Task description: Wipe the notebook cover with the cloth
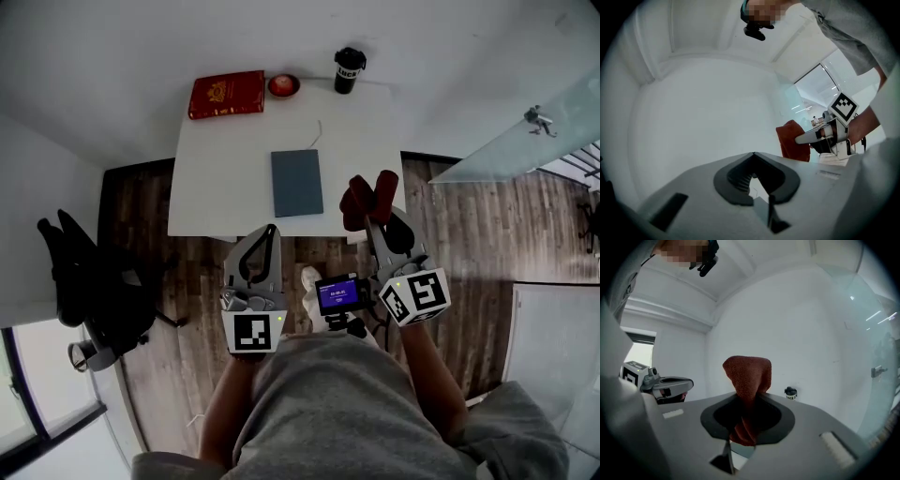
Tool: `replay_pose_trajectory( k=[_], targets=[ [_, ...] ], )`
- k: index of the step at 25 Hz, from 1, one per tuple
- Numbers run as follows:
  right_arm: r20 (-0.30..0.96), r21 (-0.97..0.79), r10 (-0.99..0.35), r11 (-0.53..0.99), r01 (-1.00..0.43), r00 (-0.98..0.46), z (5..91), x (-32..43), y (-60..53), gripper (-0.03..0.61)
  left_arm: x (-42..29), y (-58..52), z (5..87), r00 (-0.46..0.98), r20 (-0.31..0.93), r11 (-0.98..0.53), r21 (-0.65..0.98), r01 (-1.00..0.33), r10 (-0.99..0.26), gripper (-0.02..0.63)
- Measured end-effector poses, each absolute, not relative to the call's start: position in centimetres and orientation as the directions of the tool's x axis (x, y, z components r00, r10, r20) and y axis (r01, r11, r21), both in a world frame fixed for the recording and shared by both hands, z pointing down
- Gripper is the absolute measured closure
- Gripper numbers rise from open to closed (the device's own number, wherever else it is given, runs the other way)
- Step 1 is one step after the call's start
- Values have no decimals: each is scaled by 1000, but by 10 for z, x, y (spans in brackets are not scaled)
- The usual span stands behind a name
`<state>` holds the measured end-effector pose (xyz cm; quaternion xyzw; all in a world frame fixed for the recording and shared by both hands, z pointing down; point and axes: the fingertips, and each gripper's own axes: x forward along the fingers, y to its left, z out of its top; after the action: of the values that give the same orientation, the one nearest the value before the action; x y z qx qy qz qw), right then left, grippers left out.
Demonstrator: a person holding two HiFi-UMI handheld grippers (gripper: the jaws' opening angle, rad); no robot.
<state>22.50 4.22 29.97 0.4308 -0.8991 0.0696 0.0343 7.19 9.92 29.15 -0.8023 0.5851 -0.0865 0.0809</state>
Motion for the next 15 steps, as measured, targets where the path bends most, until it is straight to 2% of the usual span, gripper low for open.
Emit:
replay_pose_trajectory(
  k=[7, 11, 15],
  targets=[
    [176, -101, -746, 635, -766, -642, 322, 241, -27, 499, 84, 36, 301, 300, 62, -306, -251, -918, -952, 614],
    [262, -70, -714, 658, -750, -650, 346, 236, -47, 499, 77, 22, 314, 330, 87, -341, -290, -894, -940, 614],
    [353, -25, -682, 678, -735, -641, 367, 219, -58, 499, 47, 10, 334, 339, 96, -352, -250, -902, -936, 614]
  ],
)
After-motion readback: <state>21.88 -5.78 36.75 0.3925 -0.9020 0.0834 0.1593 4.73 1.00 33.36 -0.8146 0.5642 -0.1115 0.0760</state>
